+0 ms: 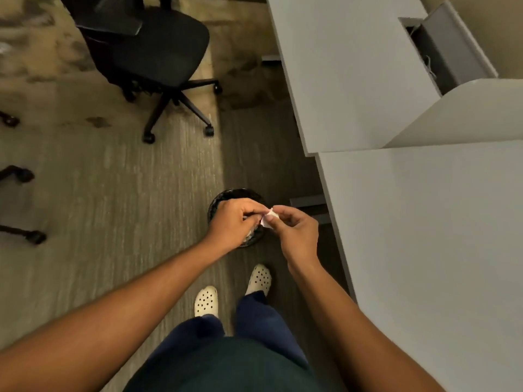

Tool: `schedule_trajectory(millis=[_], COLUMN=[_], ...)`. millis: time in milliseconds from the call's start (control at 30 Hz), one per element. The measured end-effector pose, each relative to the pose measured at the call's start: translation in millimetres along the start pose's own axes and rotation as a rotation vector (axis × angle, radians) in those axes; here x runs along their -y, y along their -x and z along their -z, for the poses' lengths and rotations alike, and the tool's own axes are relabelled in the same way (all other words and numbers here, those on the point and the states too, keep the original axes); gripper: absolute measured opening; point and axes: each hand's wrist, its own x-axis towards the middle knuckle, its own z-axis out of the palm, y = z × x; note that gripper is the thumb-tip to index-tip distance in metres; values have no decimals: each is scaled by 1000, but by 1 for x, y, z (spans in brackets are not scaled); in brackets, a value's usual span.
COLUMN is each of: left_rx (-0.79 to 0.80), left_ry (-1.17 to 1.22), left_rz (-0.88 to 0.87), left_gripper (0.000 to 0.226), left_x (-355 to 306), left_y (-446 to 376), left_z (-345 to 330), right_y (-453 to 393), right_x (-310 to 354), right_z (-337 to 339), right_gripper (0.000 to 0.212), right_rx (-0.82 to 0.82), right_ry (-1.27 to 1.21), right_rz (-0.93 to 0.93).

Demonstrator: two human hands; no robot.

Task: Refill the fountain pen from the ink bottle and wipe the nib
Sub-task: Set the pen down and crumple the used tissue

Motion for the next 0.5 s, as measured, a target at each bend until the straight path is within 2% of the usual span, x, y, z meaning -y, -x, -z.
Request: schedule_trajectory(millis=[100,267,400,500], left_rx=[-48,-243,-246,-211], left_ry=[-67,-147,-187,-202], left_rz=[85,195,232,280], left_gripper=[24,34,34,34], left_x=[13,28,43,55], left_y=[-9,-21,-26,-30], left_z=[7,13,11,8], right_y=[-27,-69,-106,-134], right_x=[-8,-25,-49,-74], right_z=[-13,-30,-49,-62], right_gripper=[15,18,16,20], right_rx=[35,84,180,281], right_ry=[140,355,487,624], right_rz=[99,441,576,562])
